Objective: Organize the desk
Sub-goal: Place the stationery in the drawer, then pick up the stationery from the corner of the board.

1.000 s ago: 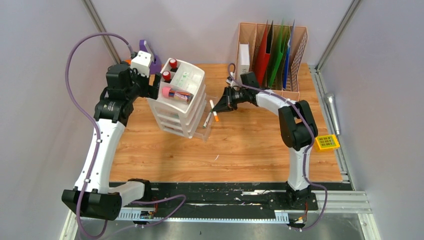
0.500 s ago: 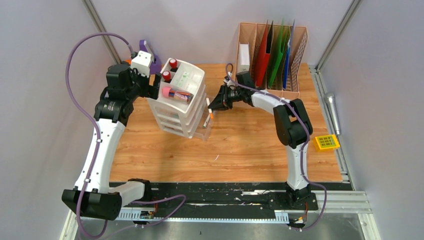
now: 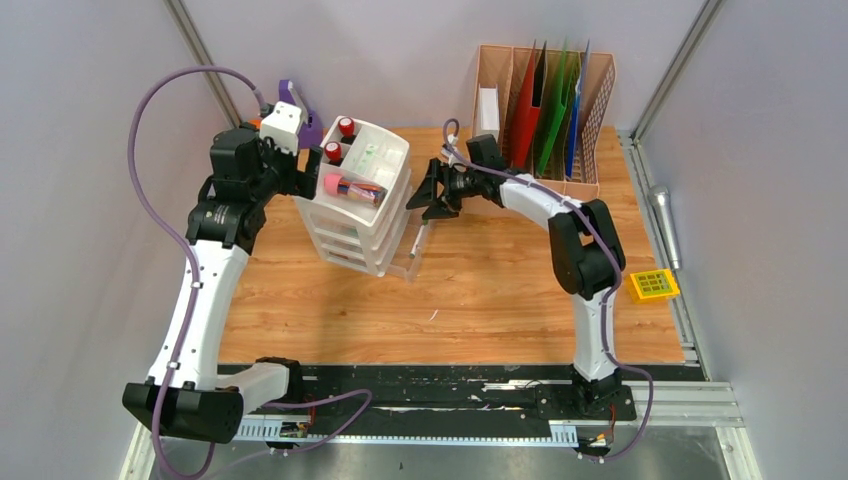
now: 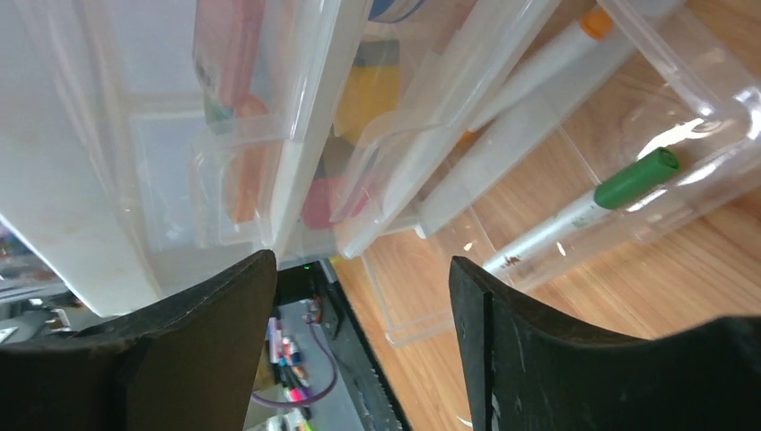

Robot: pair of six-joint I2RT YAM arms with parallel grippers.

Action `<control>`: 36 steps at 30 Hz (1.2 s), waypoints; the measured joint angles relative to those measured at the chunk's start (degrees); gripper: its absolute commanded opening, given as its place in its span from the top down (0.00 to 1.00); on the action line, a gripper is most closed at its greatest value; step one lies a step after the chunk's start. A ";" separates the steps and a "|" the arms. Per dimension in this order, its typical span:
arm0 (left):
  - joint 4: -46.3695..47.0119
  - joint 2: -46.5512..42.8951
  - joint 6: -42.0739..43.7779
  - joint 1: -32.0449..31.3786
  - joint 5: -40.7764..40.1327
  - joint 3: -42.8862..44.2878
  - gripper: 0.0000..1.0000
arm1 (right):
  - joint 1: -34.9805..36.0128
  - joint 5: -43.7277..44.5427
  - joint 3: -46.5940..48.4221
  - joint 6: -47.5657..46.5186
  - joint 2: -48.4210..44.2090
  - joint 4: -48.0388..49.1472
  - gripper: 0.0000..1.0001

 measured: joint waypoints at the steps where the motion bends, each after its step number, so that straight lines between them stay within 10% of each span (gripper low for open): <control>1: 0.00 -0.15 0.00 0.00 0.00 0.00 0.00 | -0.07 0.59 -0.26 -1.27 -0.63 -0.85 0.27; 11: 0.02 -1.73 0.55 0.02 -0.04 0.00 0.00 | -4.02 16.59 -12.72 -26.18 -26.75 -10.36 0.01; 19: 0.72 -2.69 1.22 0.02 -0.07 0.00 0.00 | -5.03 40.61 -25.27 -49.57 -48.59 -12.44 0.00; 36: 1.42 -3.30 1.03 0.00 1.44 -0.17 0.00 | -23.43 44.13 -31.63 -95.60 -38.56 -36.74 0.06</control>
